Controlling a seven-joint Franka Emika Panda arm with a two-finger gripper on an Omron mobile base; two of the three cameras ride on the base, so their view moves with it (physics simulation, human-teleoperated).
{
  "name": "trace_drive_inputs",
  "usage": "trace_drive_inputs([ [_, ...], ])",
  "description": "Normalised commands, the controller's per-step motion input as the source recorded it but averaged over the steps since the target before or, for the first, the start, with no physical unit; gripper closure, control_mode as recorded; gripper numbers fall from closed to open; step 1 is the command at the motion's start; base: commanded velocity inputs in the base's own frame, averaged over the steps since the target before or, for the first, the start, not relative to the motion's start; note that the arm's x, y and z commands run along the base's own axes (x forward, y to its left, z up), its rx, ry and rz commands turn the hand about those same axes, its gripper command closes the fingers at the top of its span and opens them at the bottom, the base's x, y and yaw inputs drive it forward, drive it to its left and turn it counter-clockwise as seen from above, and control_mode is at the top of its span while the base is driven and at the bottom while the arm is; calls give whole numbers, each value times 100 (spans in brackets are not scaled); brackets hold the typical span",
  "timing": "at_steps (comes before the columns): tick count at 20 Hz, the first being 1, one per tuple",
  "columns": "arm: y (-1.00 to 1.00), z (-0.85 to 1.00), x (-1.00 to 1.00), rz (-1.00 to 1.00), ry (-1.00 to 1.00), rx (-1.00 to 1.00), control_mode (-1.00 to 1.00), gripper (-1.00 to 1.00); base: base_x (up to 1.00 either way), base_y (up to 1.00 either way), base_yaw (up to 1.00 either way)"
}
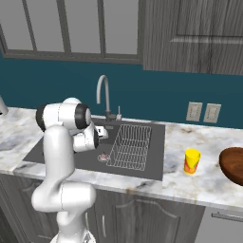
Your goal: Remove the avocado and garlic from the sink. Then move the bowl and cup from the counter to the sink for washing.
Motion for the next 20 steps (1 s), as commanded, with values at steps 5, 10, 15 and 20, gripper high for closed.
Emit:
trace_drive_inputs([
  [5, 27, 43, -22, 0, -3, -1, -100, 100, 0, 0, 0],
  [10, 24, 42, -25, 0, 2, -1, -100, 100, 0, 0, 0],
  [15, 21, 43, -30, 0, 9, 0, -100, 100, 0, 0, 0],
  [20, 29, 34, -35, -4, 12, -3, -100, 100, 0, 0, 0],
])
